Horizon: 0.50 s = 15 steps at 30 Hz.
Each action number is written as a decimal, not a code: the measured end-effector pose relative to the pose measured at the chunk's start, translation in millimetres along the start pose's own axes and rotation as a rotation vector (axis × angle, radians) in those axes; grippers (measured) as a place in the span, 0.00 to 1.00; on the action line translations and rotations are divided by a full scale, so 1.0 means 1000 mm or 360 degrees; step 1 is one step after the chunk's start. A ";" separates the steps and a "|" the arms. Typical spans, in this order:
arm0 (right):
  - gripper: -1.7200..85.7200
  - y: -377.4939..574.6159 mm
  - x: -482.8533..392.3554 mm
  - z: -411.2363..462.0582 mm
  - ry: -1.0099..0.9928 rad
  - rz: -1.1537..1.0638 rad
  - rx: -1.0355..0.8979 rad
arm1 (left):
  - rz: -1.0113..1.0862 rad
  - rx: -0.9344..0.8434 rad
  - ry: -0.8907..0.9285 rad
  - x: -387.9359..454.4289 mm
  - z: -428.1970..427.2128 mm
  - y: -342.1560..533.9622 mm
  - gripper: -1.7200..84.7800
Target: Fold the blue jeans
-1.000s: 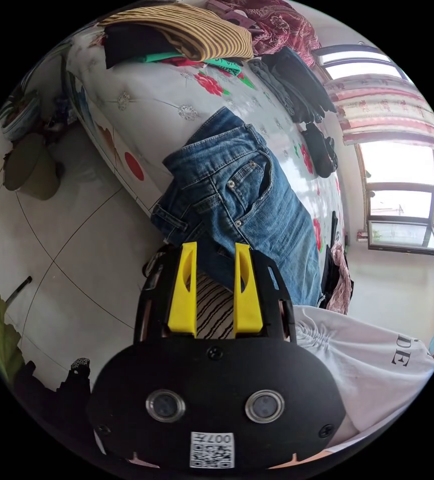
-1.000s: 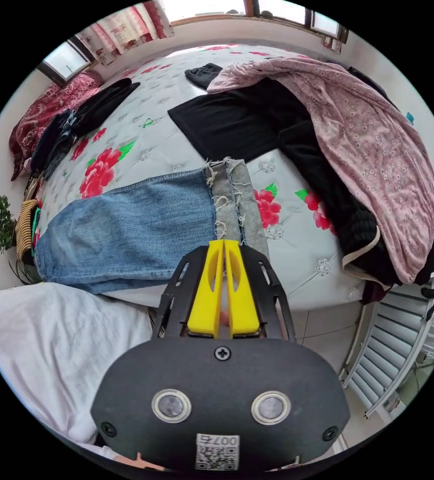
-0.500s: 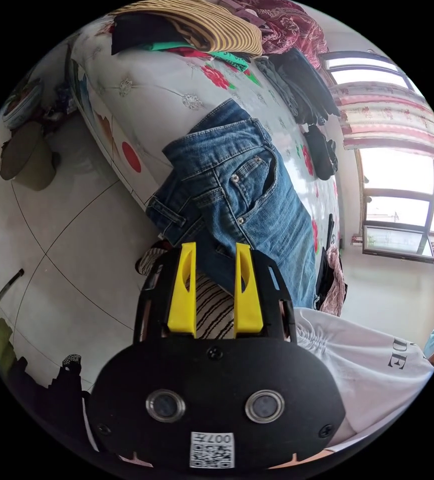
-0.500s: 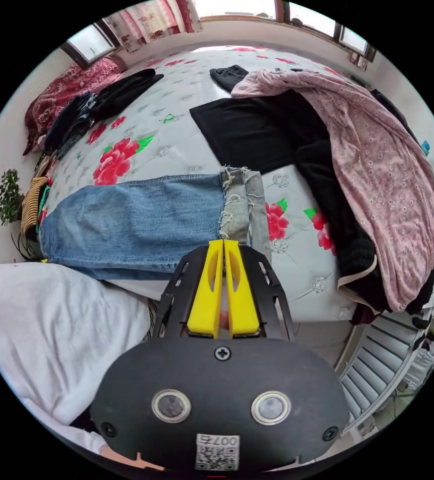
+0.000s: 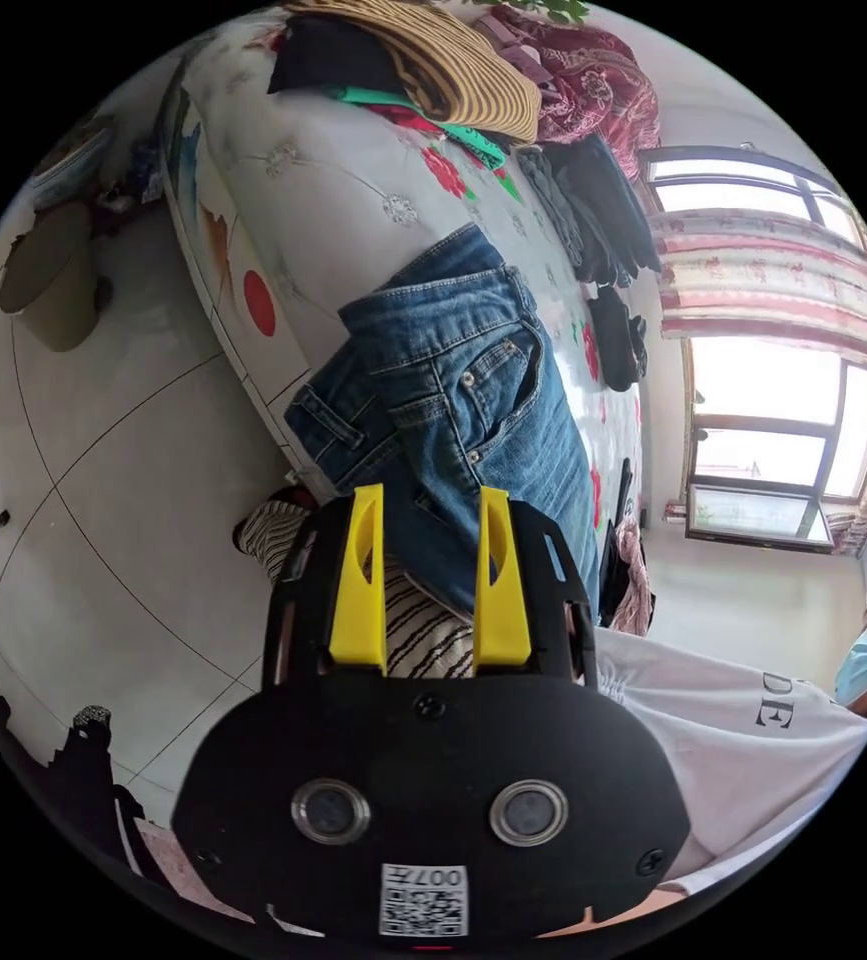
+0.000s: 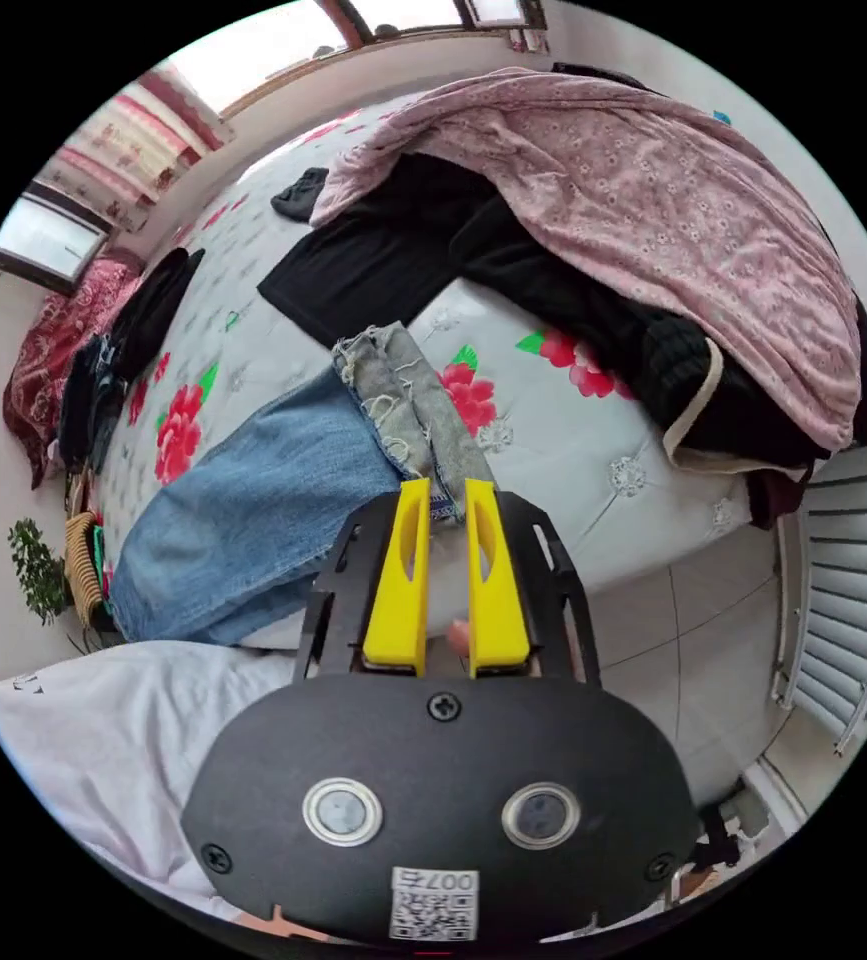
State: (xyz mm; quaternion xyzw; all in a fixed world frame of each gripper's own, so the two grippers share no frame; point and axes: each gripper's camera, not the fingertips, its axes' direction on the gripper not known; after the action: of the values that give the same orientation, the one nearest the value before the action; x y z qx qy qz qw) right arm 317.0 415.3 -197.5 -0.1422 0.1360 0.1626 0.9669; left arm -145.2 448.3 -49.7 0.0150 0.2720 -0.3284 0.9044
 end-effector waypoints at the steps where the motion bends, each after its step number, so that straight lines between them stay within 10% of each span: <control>1: 0.13 0.007 0.015 -0.002 -0.0139 0.0103 -0.0014 | -0.0043 0.0045 0.0028 -0.010 -0.004 0.005 0.18; 9: 0.16 0.015 0.015 0.042 -0.0297 0.0275 -0.0207 | -0.0227 0.0143 0.0272 -0.029 0.029 -0.019 0.20; 15: 0.12 -0.003 -0.029 0.056 -0.0190 0.0206 -0.0394 | -0.0039 -0.0082 -0.0062 0.035 0.050 -0.050 0.11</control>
State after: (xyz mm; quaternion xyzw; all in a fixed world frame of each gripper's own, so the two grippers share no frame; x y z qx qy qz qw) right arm 303.6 422.1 -135.5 -0.2414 0.0661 0.2482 0.9358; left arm -128.6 378.5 -17.8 -0.0179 0.2630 -0.3325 0.9055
